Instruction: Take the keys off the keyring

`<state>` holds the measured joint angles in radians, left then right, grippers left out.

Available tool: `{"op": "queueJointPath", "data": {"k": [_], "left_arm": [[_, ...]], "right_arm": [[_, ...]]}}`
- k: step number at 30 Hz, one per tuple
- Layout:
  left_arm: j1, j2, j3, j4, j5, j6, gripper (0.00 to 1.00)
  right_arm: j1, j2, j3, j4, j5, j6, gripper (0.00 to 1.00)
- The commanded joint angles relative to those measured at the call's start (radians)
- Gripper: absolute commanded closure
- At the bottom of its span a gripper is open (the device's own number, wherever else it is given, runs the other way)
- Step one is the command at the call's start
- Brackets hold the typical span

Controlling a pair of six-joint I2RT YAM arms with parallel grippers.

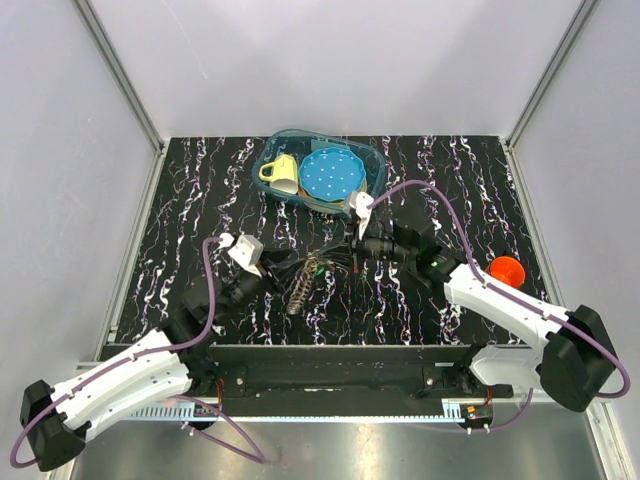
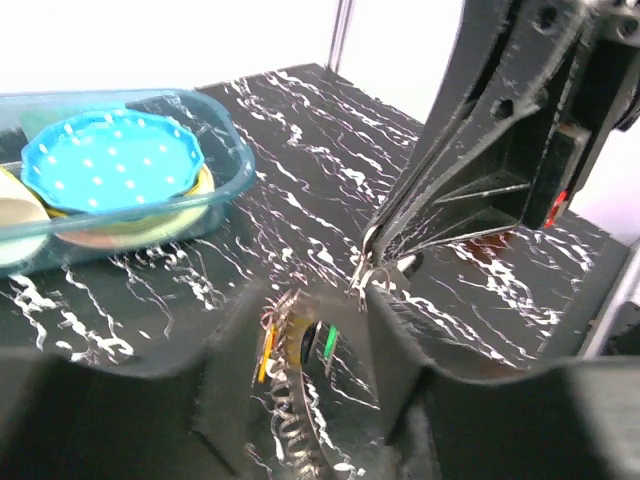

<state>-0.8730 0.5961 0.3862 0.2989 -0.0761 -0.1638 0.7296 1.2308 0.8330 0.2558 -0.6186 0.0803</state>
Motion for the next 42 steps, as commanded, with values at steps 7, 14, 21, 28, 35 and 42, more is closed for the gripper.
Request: {"op": "queueJointPath", "data": {"k": [7, 14, 21, 28, 35, 42], "left_arm": [[0.009, -0.094, 0.088, -0.17, 0.055, -0.098, 0.45], [0.009, -0.157, 0.108, -0.242, 0.009, -0.128, 0.41], [0.009, -0.156, 0.12, -0.264, 0.035, -0.131, 0.43], [0.009, -0.162, 0.122, -0.262, 0.07, -0.14, 0.44], [0.009, -0.144, 0.12, -0.221, 0.157, -0.131, 0.47], [0.009, -0.067, 0.151, -0.199, 0.252, -0.128, 0.46]], "right_arm": [[-0.015, -0.045, 0.012, 0.062, -0.2, -0.717, 1.0], [-0.029, 0.005, 0.054, 0.101, -0.303, -0.783, 1.0], [-0.03, 0.018, 0.061, 0.191, -0.362, -0.714, 1.0], [-0.03, 0.006, 0.049, 0.28, -0.417, -0.636, 1.0], [-0.029, 0.006, 0.046, 0.321, -0.451, -0.6, 1.0], [-0.03, 0.021, 0.011, 0.41, -0.457, -0.536, 1.0]]}}
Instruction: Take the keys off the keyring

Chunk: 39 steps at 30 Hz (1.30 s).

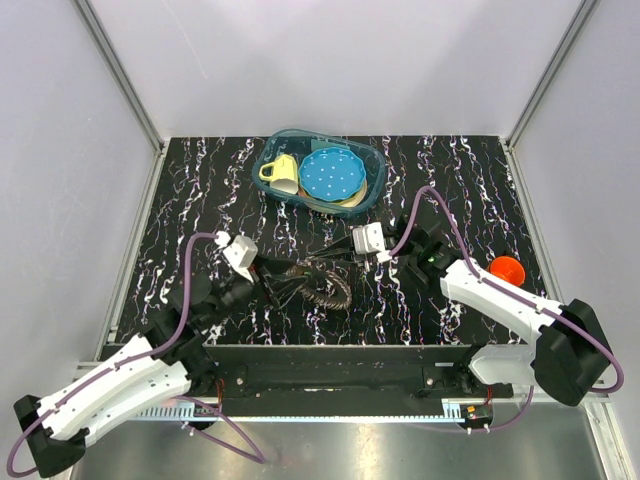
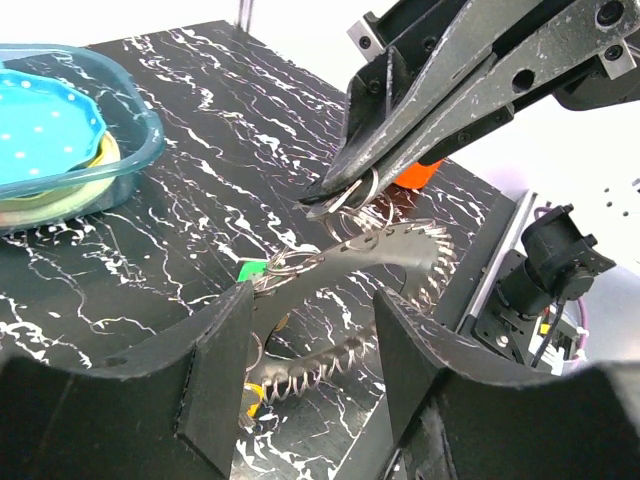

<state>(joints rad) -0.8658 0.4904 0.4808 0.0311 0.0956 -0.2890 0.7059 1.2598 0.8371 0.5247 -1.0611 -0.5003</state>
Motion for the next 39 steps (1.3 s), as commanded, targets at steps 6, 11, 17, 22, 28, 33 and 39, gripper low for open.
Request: {"op": "queueJointPath", "data": {"k": [6, 11, 17, 22, 28, 33, 39], "left_arm": [[0.002, 0.108, 0.081, 0.119, 0.151, -0.044, 0.47], [0.002, 0.119, 0.051, 0.206, 0.156, -0.11, 0.5], [0.002, 0.097, 0.053, 0.146, 0.067, -0.096, 0.55], [0.002, 0.027, 0.028, 0.084, 0.009, -0.061, 0.53], [0.002, 0.022, 0.07, 0.009, -0.019, -0.007, 0.53], [0.002, 0.046, 0.088, 0.001, -0.014, 0.008, 0.58], [0.002, 0.089, 0.104, 0.032, 0.009, -0.001, 0.61]], "right_arm": [[-0.006, -0.007, 0.002, 0.103, 0.006, 0.016, 1.0], [0.006, -0.016, 0.003, 0.04, 0.039, -0.043, 1.0], [0.015, -0.033, -0.016, 0.04, 0.059, -0.052, 1.0], [0.02, -0.036, -0.02, 0.054, 0.059, -0.035, 1.0], [0.026, -0.034, -0.015, 0.026, 0.075, -0.035, 1.0], [0.033, -0.033, -0.018, 0.029, 0.099, -0.023, 1.0], [0.035, -0.026, -0.003, 0.005, 0.113, -0.032, 1.0]]}}
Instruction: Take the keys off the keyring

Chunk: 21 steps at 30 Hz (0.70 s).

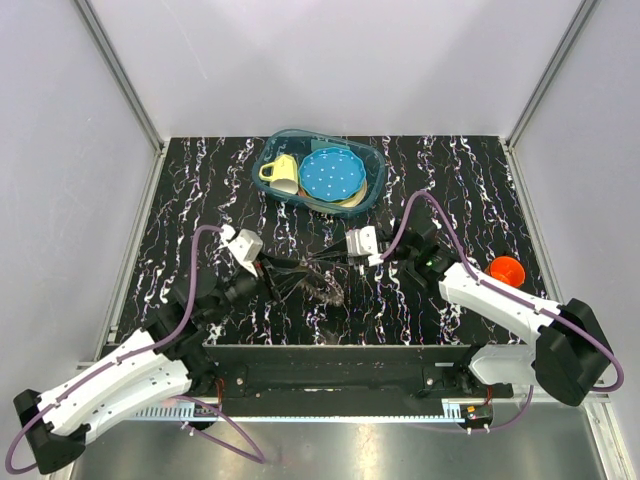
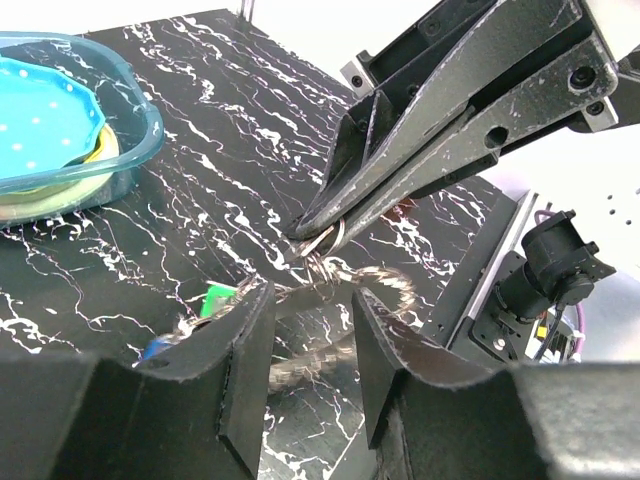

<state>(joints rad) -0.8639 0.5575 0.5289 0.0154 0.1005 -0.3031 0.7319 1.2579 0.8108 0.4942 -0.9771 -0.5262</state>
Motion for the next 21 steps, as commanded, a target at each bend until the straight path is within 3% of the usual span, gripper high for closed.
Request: {"op": "queueJointPath", "data": {"k": [1, 11, 19, 21], "left_arm": [[0.0, 0.028, 0.059, 0.046, 0.002, 0.016, 0.61], [0.0, 0.051, 0.045, 0.087, -0.042, 0.033, 0.71], [0.0, 0.064, 0.036, 0.084, -0.012, 0.048, 0.72], [0.0, 0.065, 0.031, 0.084, -0.009, 0.051, 0.78]], "right_arm": [[0.011, -0.025, 0.024, 0.037, 0.028, -0.005, 1.0], [0.027, -0.022, 0.016, 0.063, 0.023, 0.026, 1.0], [0.038, -0.029, -0.007, 0.067, 0.031, 0.038, 1.0], [0.038, -0.029, -0.007, 0.072, 0.031, 0.038, 1.0]]}}
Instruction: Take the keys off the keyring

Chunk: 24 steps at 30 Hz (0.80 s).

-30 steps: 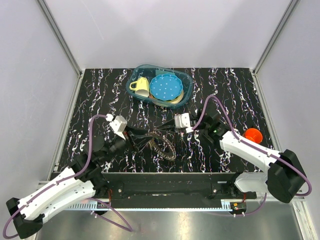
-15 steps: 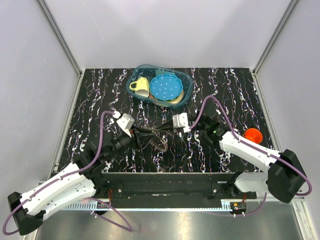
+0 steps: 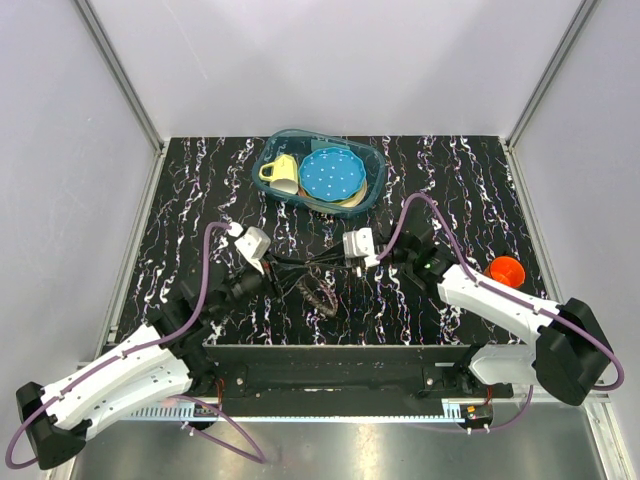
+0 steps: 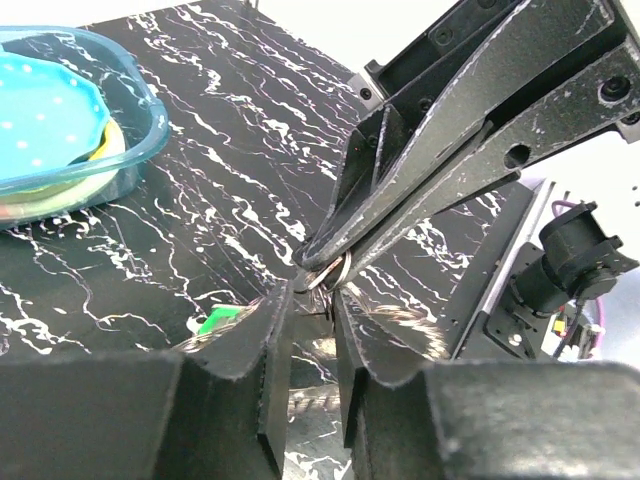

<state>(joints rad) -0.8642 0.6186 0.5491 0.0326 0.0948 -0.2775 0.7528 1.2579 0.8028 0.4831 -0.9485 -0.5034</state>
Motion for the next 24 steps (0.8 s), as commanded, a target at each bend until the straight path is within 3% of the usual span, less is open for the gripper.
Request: {"op": "queueJointPath", "data": {"k": [1, 2, 3, 18, 24], "left_arm": [[0.001, 0.004, 0.008, 0.07, 0.0, 0.031, 0.83], [0.001, 0.006, 0.006, 0.072, 0.002, 0.031, 0.88], [0.001, 0.01, 0.005, 0.073, -0.006, 0.031, 1.0], [0.001, -0.106, -0.086, 0.084, -0.343, -0.028, 1.0], [0.001, -0.122, -0.097, 0.089, -0.397, -0.034, 1.0]], "right_arm": [[0.019, -0.028, 0.001, 0.081, 0.002, 0.022, 1.0], [0.019, -0.028, 0.004, 0.083, 0.004, 0.022, 1.0], [0.019, -0.031, 0.006, 0.083, 0.005, 0.028, 1.0], [0.017, -0.014, 0.081, -0.084, 0.247, 0.471, 1.0], [0.017, 0.003, 0.073, -0.129, 0.295, 0.646, 1.0]]}}
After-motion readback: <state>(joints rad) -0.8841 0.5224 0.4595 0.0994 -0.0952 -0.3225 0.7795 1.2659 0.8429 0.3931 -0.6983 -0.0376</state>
